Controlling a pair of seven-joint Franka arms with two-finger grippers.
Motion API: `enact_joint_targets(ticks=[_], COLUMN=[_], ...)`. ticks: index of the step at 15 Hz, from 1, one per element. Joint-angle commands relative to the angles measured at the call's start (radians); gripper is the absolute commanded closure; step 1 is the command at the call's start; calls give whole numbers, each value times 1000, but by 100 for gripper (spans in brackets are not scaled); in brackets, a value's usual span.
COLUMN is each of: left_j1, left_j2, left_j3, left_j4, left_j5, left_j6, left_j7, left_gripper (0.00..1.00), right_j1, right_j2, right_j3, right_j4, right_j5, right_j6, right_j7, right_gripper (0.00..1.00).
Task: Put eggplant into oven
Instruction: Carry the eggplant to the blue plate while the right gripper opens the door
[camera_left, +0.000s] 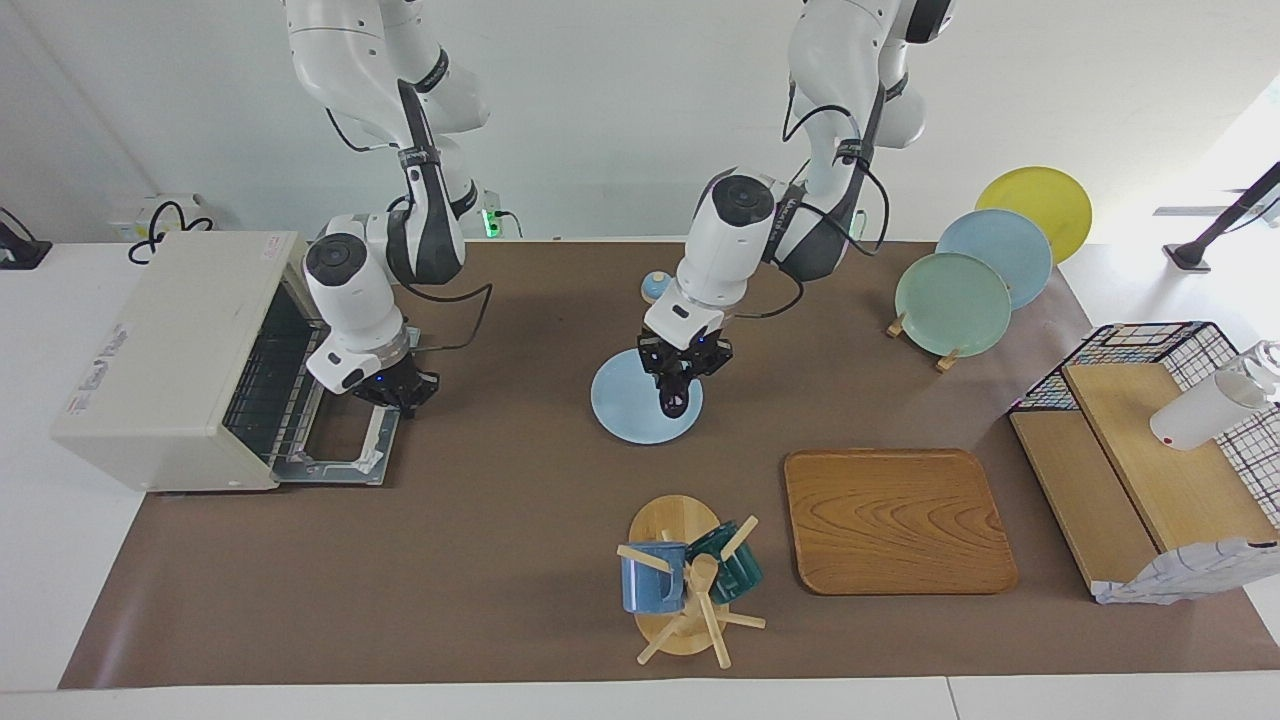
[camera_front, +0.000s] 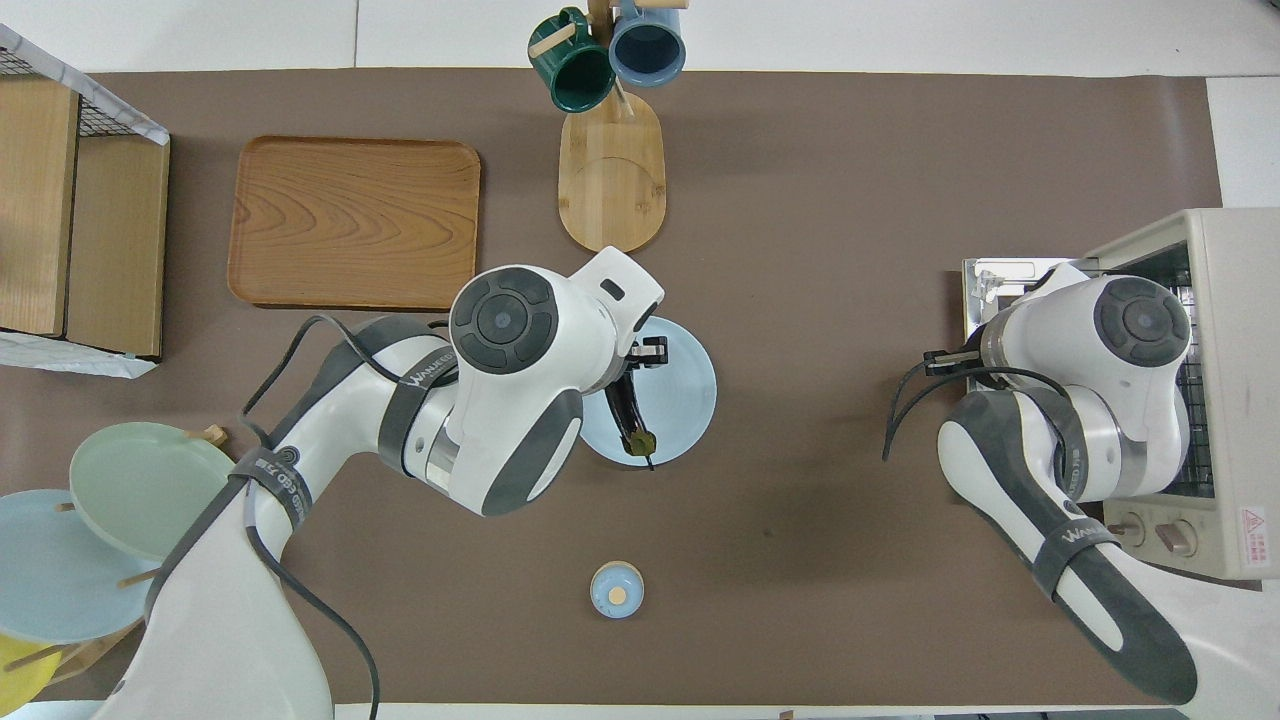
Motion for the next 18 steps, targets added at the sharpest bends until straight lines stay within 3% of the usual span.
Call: enact_joint_targets(ticks=[1, 5, 7, 8, 9, 10, 11, 13, 15, 18], left_j1=[-44, -59, -67, -74, -71, -68, -65, -64, -54, 33], left_j2=[33, 48, 45, 42, 42, 42, 42, 41, 24, 7], left_j3=[19, 19, 19, 19, 19, 19, 19, 21, 30, 27], left_j4=[-25, -51, -97, -113, -113, -113, -113, -105, -91, 2], left_j5=[-11, -11, -11, -11, -11, -11, -11, -11, -10, -10], left_j6=[72, 104, 171, 187, 185, 184, 181, 170, 129, -6], left_j7=[-12, -18, -17, -15, -11, -8, -8, -14, -8, 15], left_gripper=[100, 100, 100, 100, 100, 100, 100, 1, 0, 0], right_j1=[46, 120, 121, 121, 123, 130, 144, 149, 161, 175], right_j2=[-16, -25, -26, -26, -25, -25, -19, -11, -3, -2], right_j3=[-5, -6, -5, -5, -5, -3, -3, -5, -5, -3], right_j4=[-10, 61, 100, 111, 125, 142, 174, 222, 236, 254], right_j5=[82, 127, 127, 127, 126, 127, 127, 127, 127, 127], right_j6=[6, -59, -103, -106, -112, -129, -161, -211, -226, -235], right_j7=[18, 26, 26, 27, 27, 29, 33, 38, 39, 41], right_gripper=[100, 100, 77, 54, 54, 40, 33, 30, 28, 14])
